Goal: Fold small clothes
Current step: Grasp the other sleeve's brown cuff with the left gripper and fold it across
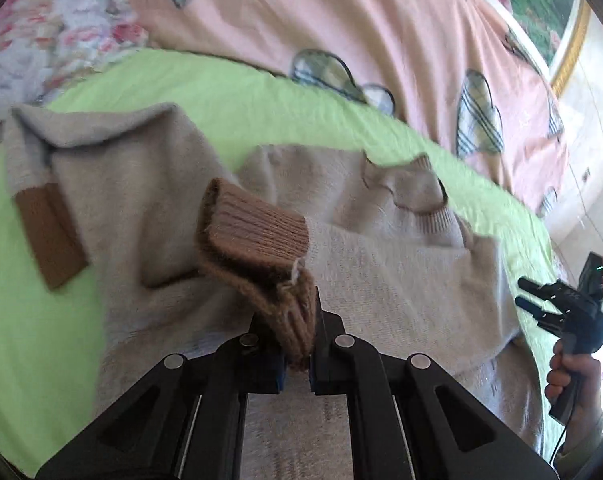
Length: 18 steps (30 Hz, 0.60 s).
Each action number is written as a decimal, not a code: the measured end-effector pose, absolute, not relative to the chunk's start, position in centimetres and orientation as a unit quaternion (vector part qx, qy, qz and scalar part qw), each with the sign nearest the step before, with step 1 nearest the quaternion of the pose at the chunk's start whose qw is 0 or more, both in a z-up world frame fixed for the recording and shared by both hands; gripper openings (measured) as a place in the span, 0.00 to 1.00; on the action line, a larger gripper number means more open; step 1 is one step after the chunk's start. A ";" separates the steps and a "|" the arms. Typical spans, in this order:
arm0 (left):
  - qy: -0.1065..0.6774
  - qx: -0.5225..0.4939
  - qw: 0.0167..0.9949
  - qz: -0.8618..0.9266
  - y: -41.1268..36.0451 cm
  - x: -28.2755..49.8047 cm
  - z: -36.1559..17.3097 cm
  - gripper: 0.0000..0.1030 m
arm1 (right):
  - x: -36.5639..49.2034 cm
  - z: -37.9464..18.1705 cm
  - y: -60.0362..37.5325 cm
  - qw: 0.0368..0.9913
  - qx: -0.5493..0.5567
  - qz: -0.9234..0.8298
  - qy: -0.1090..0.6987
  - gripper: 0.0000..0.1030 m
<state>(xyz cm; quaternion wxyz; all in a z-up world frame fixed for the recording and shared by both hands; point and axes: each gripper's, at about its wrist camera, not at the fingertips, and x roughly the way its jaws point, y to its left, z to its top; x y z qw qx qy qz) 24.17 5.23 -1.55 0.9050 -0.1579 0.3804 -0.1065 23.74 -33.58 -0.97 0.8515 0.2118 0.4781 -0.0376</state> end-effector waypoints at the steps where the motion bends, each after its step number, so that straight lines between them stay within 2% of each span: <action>1: 0.374 -0.168 0.906 -0.104 5.7 23.8 -1.4 0.06 | 24.6 -1.6 -33.8 0.847 0.207 -0.039 0.487 0.58; 7: 0.383 -0.150 0.905 -0.105 5.0 23.6 -1.4 0.06 | 26.2 -3.7 -32.8 0.840 0.189 -0.006 0.509 0.58; 8: 0.385 -0.147 0.905 -0.107 4.7 23.6 -1.5 0.06 | 26.3 -3.9 -32.3 0.840 0.179 0.001 0.512 0.45; 9: 0.385 -0.144 0.905 -0.108 4.4 23.6 -1.4 0.06 | 26.4 -4.1 -32.1 0.836 0.181 0.008 0.518 0.06; 14: 0.383 -0.121 0.907 -0.128 2.7 23.5 -1.0 0.06 | 25.6 -1.4 -34.0 0.857 0.165 -0.026 0.487 0.08; 18: 0.414 -0.116 0.895 -0.120 2.4 24.3 -3.0 0.07 | 26.0 -2.3 -33.9 0.850 0.120 -0.045 0.510 0.08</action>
